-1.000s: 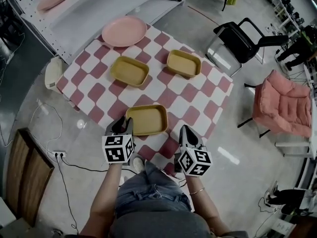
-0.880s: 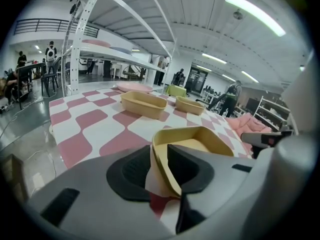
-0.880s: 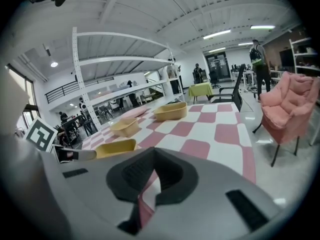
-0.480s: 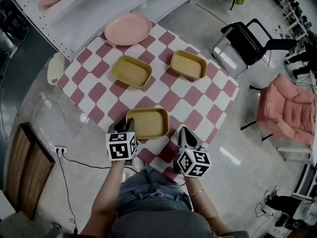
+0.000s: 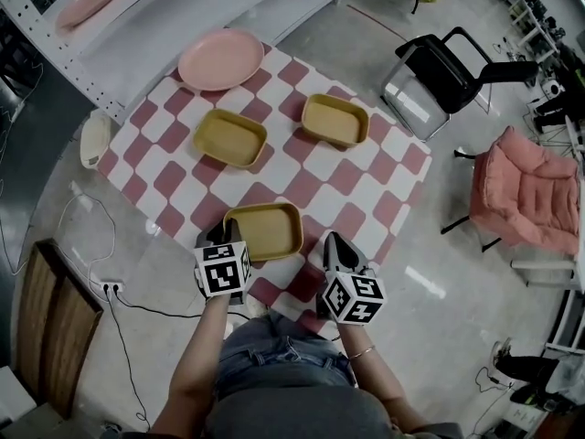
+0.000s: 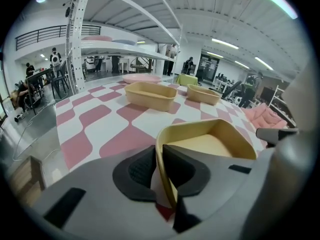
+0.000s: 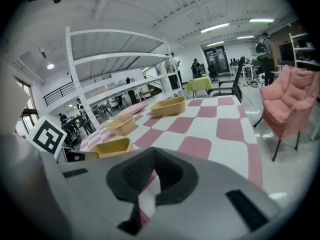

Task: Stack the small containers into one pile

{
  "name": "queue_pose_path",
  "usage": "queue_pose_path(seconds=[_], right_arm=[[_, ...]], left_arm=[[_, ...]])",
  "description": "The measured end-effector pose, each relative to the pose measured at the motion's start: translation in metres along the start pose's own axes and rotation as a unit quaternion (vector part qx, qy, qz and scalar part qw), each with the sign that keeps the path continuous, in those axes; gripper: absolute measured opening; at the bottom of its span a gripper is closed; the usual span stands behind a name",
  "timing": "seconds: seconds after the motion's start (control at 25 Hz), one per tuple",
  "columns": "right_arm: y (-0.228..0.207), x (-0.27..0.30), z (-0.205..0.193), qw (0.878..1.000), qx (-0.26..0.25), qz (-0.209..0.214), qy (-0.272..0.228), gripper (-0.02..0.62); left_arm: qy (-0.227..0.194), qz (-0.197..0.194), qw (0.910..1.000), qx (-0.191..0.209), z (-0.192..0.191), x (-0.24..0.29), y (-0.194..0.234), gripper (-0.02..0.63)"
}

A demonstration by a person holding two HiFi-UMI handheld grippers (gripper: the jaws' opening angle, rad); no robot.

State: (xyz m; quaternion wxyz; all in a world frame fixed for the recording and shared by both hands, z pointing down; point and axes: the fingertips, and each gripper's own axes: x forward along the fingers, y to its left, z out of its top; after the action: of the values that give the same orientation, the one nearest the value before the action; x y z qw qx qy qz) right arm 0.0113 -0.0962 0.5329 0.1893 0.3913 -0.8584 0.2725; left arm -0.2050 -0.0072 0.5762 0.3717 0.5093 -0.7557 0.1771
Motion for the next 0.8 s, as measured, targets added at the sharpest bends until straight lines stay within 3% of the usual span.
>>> queue_pose_path(seconds=[0.32,0.8], right_arm=[[-0.008,-0.008,0.003,1.0,0.003,-0.011,-0.005,0.011],[-0.008,-0.016,0.004,1.0,0.007,-0.008,-0.012,0.011]], left_arm=[[-0.001,0.01,0.9999,-0.004,0.001,-0.001,0.0,0.028],[-0.012,-0.015,0.9996,-0.022,0.018,-0.023,-0.001,0.025]])
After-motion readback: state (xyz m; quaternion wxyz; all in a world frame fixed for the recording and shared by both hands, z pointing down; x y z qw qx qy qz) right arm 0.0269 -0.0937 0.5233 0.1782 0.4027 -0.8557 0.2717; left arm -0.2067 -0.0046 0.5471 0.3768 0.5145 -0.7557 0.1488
